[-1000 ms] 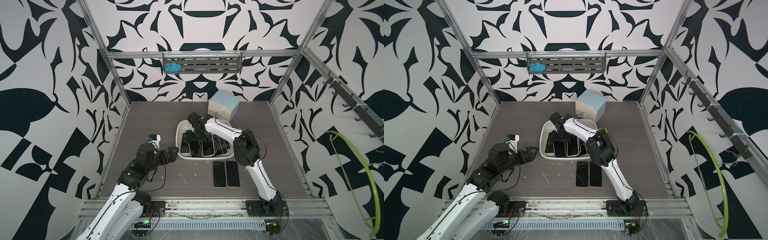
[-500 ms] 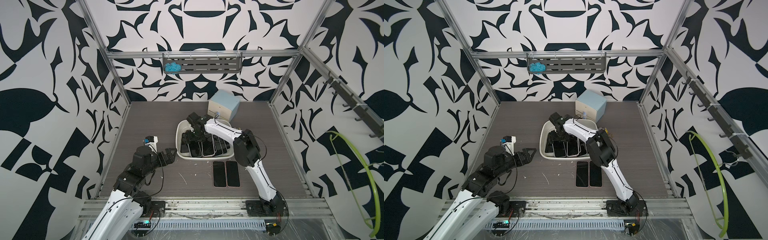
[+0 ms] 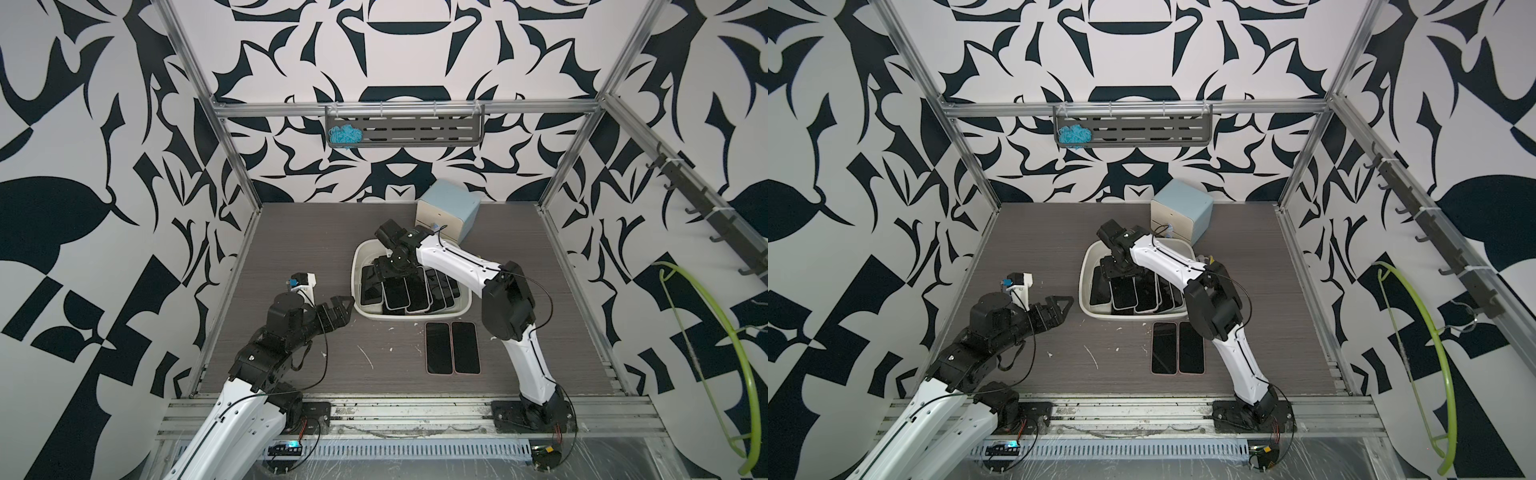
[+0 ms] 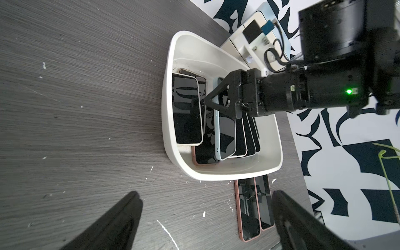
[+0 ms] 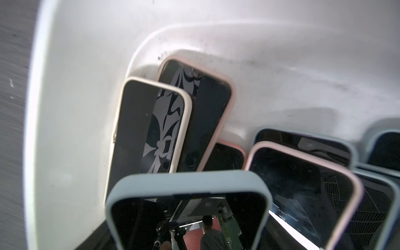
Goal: Take the phone out of the storage box
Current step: Pick up the phone from the storage box, then place the phone at the center of the board.
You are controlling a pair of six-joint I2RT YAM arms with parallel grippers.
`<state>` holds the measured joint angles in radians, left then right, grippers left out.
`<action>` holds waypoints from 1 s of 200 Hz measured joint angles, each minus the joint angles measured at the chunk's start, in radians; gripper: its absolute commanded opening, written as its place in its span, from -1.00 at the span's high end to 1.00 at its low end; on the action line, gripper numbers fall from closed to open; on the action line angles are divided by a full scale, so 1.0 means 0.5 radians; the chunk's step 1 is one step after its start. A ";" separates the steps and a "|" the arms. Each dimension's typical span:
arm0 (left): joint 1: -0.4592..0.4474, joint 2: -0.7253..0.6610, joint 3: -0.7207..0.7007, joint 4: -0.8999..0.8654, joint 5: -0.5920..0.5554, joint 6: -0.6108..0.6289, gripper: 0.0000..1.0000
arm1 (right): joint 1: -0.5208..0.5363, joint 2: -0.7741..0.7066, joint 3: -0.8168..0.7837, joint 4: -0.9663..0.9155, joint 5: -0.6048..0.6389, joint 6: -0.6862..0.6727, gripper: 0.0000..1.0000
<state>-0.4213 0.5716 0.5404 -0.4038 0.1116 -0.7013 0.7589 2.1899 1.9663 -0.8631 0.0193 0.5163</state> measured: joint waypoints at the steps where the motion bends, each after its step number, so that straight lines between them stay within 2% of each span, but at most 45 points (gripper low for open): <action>1: 0.000 0.002 -0.001 0.005 0.002 -0.002 -1.00 | 0.000 -0.005 0.001 -0.002 0.005 0.000 -0.43; 72: -0.022 0.039 -0.159 0.250 0.079 -0.156 -1.00 | 0.002 -0.209 0.026 -0.223 0.114 0.112 -0.43; 99: -0.127 0.040 -0.205 0.347 0.068 -0.191 -1.00 | 0.023 -0.441 -0.205 -0.225 0.135 0.211 -0.42; 140: -0.468 0.101 -0.214 0.413 -0.088 -0.227 -1.00 | 0.152 -0.779 -0.667 -0.201 0.140 0.389 -0.42; 180: -0.871 0.128 -0.187 0.419 -0.400 -0.288 -1.00 | 0.371 -1.037 -1.221 -0.048 0.133 0.599 -0.42; 200: -1.156 0.183 -0.131 0.389 -0.616 -0.345 -1.00 | 0.477 -1.134 -1.465 0.034 0.134 0.719 -0.43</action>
<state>-0.9993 0.6632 0.4747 -0.2092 -0.1967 -0.8738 0.9974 1.6230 1.2339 -0.8463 0.0860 0.8761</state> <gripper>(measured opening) 0.998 0.802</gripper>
